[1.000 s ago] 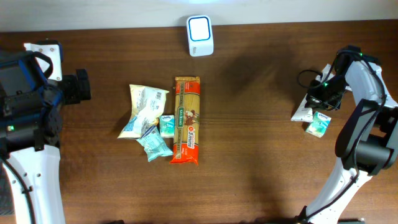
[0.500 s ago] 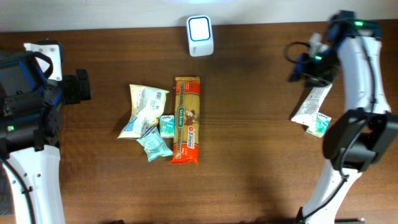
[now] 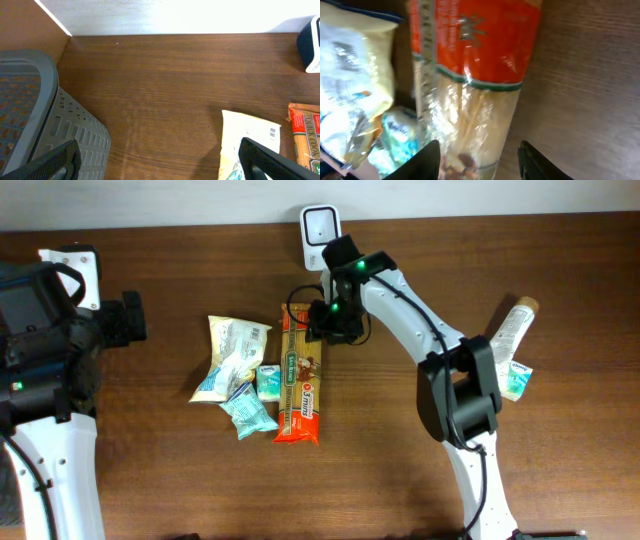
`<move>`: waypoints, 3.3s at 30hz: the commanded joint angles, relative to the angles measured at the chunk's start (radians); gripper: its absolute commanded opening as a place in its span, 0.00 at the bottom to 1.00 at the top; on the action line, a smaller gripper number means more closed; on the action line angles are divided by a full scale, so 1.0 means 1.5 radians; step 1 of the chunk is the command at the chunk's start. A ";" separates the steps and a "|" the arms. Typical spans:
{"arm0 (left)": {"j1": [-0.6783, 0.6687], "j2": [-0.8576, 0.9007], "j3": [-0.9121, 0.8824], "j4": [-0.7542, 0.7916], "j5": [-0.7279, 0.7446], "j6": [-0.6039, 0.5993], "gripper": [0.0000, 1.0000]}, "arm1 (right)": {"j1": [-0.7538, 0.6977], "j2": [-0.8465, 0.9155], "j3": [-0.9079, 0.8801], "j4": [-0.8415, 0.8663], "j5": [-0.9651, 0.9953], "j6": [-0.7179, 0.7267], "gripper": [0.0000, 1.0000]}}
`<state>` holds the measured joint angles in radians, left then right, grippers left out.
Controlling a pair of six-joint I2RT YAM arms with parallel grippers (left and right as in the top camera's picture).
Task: Scan the item barcode
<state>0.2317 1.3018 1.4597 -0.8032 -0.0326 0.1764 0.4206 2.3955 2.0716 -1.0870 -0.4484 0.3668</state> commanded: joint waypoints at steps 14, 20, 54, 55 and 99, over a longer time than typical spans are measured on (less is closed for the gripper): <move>0.003 -0.001 0.007 0.001 0.008 0.008 0.99 | 0.031 0.035 -0.139 0.070 -0.132 0.004 0.35; 0.003 -0.001 0.007 0.001 0.007 0.008 0.99 | 0.001 0.003 -0.138 0.059 -0.129 -0.020 0.04; 0.003 -0.001 0.007 0.001 0.008 0.008 0.99 | 0.119 -0.130 -0.134 -0.022 0.218 -0.087 0.60; 0.003 -0.001 0.007 0.001 0.008 0.008 0.99 | 0.125 -0.130 -0.134 -0.023 0.219 -0.087 0.61; 0.003 -0.001 0.007 0.001 0.008 0.008 0.99 | -0.247 -0.144 -0.504 0.018 -0.150 -0.376 0.82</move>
<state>0.2317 1.3018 1.4597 -0.8036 -0.0326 0.1761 0.0727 2.1212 1.3083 -0.9764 -0.8402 -0.1024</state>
